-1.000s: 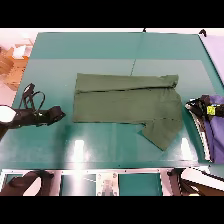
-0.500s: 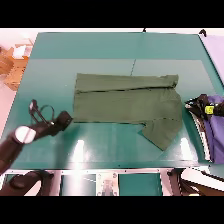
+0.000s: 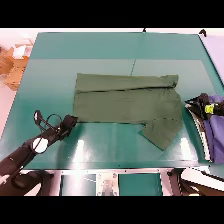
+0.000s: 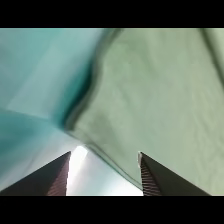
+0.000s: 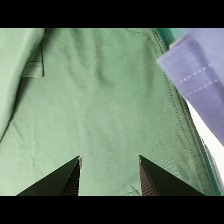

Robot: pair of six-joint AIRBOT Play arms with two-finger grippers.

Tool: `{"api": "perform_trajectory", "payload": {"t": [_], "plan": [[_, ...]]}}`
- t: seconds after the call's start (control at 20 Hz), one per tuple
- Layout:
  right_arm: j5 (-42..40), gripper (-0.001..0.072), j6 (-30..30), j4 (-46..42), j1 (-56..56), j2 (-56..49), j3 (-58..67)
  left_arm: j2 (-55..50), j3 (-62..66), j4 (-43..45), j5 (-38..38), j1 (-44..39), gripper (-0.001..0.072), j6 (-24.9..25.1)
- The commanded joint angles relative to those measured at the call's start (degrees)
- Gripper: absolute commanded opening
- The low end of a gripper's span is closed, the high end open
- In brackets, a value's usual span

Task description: Fold the shirts.

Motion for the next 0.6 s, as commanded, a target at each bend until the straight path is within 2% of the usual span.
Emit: {"api": "perform_trajectory", "payload": {"t": [0.0, 0.15, 0.3, 0.55], "plan": [[0.00, 0.0429, 0.02, 0.15, 0.07, 0.00, -0.04, -2.16, -0.26, 0.09, 3.58, -0.13, 0.0457, -1.88], [-0.02, 0.0429, 0.02, 0.17, 0.07, 0.00, -0.04, -2.71, -0.26, 0.09, 4.07, -0.13, 0.0456, -2.54], [-0.04, 0.0429, 0.02, 0.20, 0.07, 0.00, -0.04, -9.09, 0.61, -1.31, 3.26, -0.20, 0.0458, -4.68], [0.00, 0.0429, 0.04, 0.61, 0.07, 0.00, -0.04, -12.11, 6.40, -1.40, 3.96, -0.17, 0.0457, -3.34]]}}
